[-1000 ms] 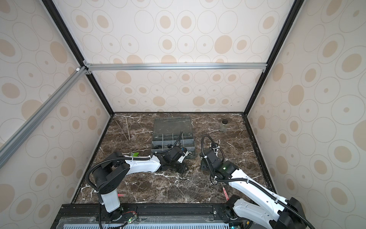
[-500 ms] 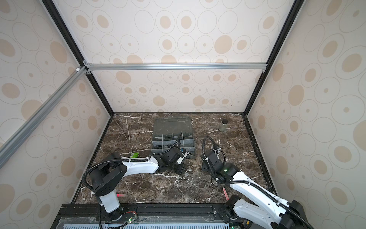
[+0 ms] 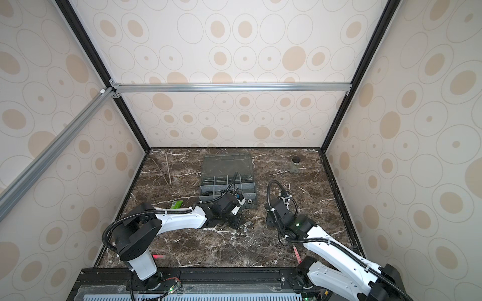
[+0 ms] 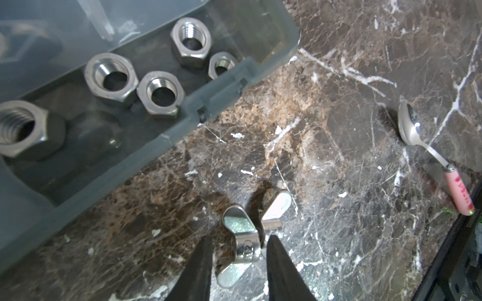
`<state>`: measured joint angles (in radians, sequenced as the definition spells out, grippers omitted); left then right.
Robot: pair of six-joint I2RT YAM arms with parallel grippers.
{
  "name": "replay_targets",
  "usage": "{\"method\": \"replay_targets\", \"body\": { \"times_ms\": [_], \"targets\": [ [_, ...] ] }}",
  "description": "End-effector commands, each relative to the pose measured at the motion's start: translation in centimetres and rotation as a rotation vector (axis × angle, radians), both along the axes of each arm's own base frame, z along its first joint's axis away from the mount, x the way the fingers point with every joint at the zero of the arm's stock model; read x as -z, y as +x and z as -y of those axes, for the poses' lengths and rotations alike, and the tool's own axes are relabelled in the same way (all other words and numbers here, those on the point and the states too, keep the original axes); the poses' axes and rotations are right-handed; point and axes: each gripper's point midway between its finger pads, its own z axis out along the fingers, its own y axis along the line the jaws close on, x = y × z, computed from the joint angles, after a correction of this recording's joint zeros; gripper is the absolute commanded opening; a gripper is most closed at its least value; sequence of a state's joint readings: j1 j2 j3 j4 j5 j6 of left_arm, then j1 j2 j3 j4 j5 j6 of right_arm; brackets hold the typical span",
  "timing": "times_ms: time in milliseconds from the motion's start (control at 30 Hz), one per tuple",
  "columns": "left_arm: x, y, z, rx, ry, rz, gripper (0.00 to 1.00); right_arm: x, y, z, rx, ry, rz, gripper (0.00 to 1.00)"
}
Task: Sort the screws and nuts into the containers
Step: 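Close the left gripper on a silver wing nut, then lift the wing nut with the left gripper toward the organizer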
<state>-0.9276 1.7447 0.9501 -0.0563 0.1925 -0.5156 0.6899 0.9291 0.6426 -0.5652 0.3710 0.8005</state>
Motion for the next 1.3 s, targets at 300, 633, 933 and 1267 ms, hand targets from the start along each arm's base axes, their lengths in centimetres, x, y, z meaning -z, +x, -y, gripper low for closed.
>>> {"method": "replay_targets", "body": {
  "times_ms": [300, 633, 933, 1267],
  "targets": [
    [1.7, -1.2, -0.6, 0.06, 0.081, -0.003, 0.35, 0.4, -0.5, 0.9, 0.034, -0.007, -0.002, 0.43],
    [2.2, -0.6, 0.1, 0.063, 0.104, 0.009, 0.34, 0.3, -0.3, 0.9, 0.035, -0.008, 0.002, 0.43],
    [2.6, 0.0, -0.2, 0.039, 0.131, 0.023, 0.3, 0.3, -0.3, 0.9, 0.034, -0.01, 0.002, 0.43],
    [2.9, 0.4, 0.0, 0.044, 0.148, 0.039, 0.22, 0.7, -0.6, 1.2, 0.041, -0.009, -0.004, 0.43]
  ]
}}
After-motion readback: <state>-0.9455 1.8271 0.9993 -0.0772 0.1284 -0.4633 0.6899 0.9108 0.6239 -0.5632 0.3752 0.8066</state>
